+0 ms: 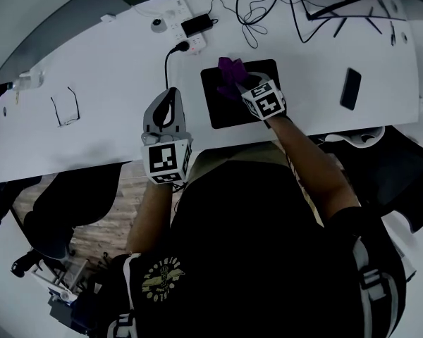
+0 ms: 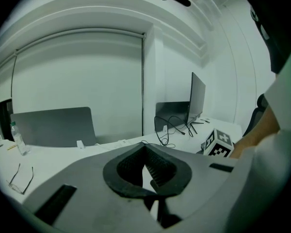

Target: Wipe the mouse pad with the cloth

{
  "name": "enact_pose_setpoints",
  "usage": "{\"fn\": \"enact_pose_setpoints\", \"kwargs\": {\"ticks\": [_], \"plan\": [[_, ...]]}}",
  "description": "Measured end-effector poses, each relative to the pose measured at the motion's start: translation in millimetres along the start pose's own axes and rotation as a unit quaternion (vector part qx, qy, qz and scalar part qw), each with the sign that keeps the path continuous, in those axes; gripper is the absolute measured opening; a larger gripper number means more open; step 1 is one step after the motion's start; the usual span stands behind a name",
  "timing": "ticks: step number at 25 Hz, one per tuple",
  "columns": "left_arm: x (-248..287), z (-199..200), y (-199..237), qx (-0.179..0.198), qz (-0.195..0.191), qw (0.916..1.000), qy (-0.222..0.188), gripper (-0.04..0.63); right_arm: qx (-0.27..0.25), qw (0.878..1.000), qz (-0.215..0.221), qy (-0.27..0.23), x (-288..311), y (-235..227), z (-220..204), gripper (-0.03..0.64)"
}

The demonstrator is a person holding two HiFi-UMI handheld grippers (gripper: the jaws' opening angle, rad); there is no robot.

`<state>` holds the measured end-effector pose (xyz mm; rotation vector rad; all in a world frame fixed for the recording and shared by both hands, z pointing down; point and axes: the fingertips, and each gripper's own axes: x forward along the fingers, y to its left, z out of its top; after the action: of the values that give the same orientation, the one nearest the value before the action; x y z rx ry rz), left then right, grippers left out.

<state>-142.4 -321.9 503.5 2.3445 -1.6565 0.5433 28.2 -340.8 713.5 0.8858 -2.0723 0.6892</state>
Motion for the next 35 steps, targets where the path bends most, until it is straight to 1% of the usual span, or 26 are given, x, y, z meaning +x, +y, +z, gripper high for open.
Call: {"fn": "enact_pose_setpoints", "kwargs": {"ticks": [3, 8, 12, 16, 19, 23, 27, 31, 35], "plan": [[5, -5, -5, 0.002, -0.009, 0.9999, 0.009, 0.002, 0.014, 1.000, -0.024, 0.003, -10, -26, -12, 0.116], [10, 4, -7, 0.007, -0.016, 0.9998, -0.008, 0.002, 0.047, 0.996, -0.070, 0.011, -32, -71, -35, 0.115], [7, -1, -1, 0.001, -0.015, 0.9999, 0.006, 0.002, 0.077, 0.992, -0.099, 0.018, -50, -98, -53, 0.115], [4, 4, 7, 0.001, -0.012, 0.9999, -0.006, 0.002, 0.085, 0.988, -0.124, 0.025, -62, -113, -64, 0.115], [-1, 6, 13, 0.001, -0.009, 0.9999, -0.006, 0.002, 0.079, 0.988, -0.130, 0.016, -77, -108, -57, 0.115], [-10, 12, 22, 0.000, -0.004, 0.9997, -0.023, 0.002, 0.058, 0.992, -0.107, -0.029, -105, -71, -29, 0.117], [-21, 11, 29, -0.007, 0.000, 0.9996, -0.028, 0.002, 0.032, 0.996, -0.062, -0.058, -118, -15, -6, 0.115], [-33, 4, 31, -0.009, 0.002, 0.9997, -0.023, 0.002, 0.016, 0.998, 0.001, -0.065, -111, 49, 2, 0.115], [-47, 7, 30, -0.001, 0.001, 0.9995, -0.030, 0.002, -0.014, 0.997, 0.051, -0.053, -93, 103, 2, 0.115]]}}
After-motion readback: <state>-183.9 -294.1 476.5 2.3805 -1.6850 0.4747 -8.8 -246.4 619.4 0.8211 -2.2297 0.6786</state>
